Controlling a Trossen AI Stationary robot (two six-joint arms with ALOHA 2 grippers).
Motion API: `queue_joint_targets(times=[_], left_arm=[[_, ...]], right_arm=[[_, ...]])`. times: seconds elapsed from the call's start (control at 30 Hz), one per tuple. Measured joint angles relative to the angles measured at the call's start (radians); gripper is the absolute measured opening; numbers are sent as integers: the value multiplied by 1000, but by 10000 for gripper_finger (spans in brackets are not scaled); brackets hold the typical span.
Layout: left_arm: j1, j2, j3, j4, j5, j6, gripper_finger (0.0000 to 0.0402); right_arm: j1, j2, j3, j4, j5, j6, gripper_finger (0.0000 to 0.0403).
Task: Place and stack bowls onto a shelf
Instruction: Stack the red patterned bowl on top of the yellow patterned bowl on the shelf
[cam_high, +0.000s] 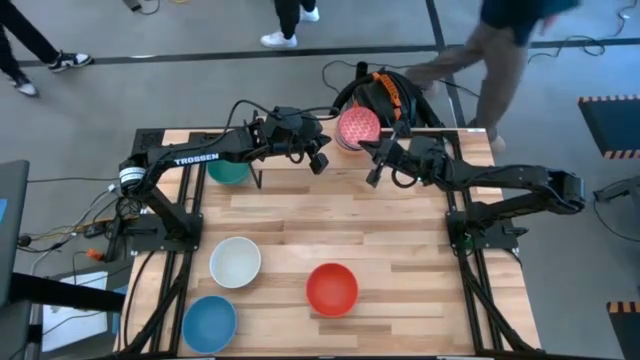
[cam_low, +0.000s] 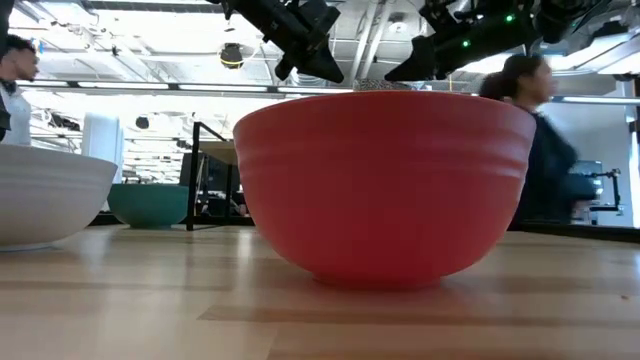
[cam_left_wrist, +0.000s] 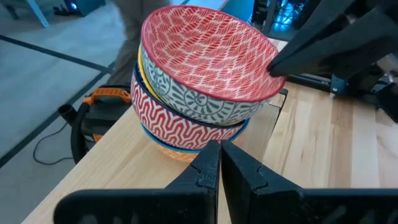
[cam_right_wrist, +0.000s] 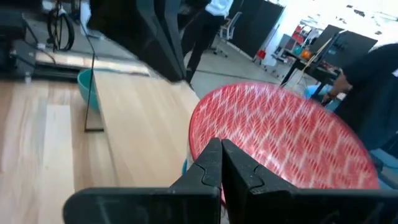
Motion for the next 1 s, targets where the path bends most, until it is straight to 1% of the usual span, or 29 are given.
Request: queue_joint_targets(times=[0.5, 0.77, 0.9, 1.0], left_arm=[[0, 0, 0, 11, -1, -3, 0], [0, 0, 0, 131, 1, 11, 0], [0, 9, 0, 199, 31, 20, 0], [2, 32, 0, 202, 39, 33, 0]], right_arm=[[-45, 0, 0, 3, 2, -36, 22], [-51, -55, -1, 110, 2, -61, 27], [-90, -66, -1, 98, 1, -61, 27], [-128, -68, -1, 99, -6, -51, 27]])
